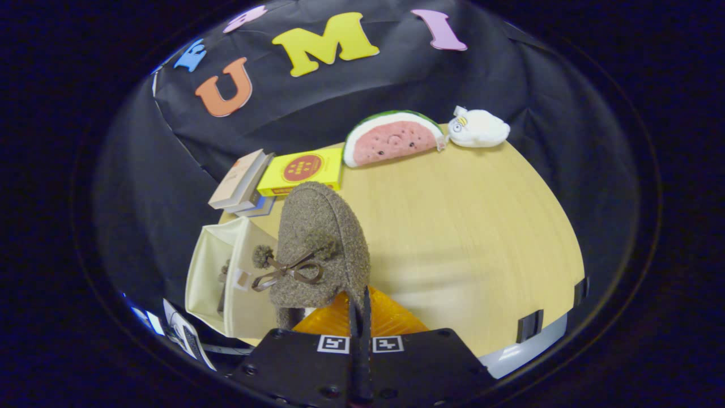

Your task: Open the storage box then place both shoes into the box .Put the left shoe in first, then the right shoe, with the right side of both shoes facing outward in a uniform manner.

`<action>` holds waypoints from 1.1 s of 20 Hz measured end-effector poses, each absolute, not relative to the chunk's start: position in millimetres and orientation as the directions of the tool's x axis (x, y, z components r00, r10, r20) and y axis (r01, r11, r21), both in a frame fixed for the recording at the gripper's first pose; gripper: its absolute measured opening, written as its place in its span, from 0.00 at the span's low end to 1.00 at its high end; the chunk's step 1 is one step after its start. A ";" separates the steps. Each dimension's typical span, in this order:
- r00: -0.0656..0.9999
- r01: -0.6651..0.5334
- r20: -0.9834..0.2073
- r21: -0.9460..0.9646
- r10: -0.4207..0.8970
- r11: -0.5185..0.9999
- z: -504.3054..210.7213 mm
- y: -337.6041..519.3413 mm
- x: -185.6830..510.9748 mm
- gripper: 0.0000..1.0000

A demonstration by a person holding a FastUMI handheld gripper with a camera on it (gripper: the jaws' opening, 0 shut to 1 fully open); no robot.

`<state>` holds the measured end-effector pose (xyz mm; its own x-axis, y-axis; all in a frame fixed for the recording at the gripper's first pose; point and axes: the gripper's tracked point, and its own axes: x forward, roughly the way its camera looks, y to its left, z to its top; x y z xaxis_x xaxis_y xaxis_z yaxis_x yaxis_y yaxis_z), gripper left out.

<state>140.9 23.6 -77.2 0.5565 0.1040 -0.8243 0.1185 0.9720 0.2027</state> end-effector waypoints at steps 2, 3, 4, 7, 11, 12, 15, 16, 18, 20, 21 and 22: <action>0.575 0.076 -0.804 0.236 0.151 0.969 -61.8 66.5 146.5 0.00; 0.577 0.055 -0.799 0.248 0.172 0.967 -56.5 88.8 149.5 0.00; 0.576 0.034 -0.795 0.254 0.189 0.967 -53.0 109.8 151.6 0.00; 0.579 -0.009 -0.782 0.277 0.231 0.961 -48.2 168.7 160.9 0.00; 0.559 -0.024 -0.791 0.282 0.247 0.959 -68.2 221.9 170.5 0.00; 0.551 -0.022 -0.798 0.278 0.243 0.960 -77.3 230.6 171.8 0.00; 0.534 -0.020 -0.811 0.271 0.239 0.962 -104.5 252.4 173.8 0.00; 0.532 -0.016 -0.815 0.262 0.230 0.965 -112.5 256.2 173.6 0.00; 0.546 0.003 -0.816 0.229 0.190 0.973 -124.9 257.0 175.2 0.00; 0.574 0.023 -0.808 0.182 0.135 0.983 -132.7 254.8 176.5 0.00; 0.582 0.030 -0.804 0.167 0.118 0.986 -136.0 254.9 176.2 0.00; 0.585 0.035 -0.804 0.159 0.108 0.987 -139.6 256.5 174.6 0.00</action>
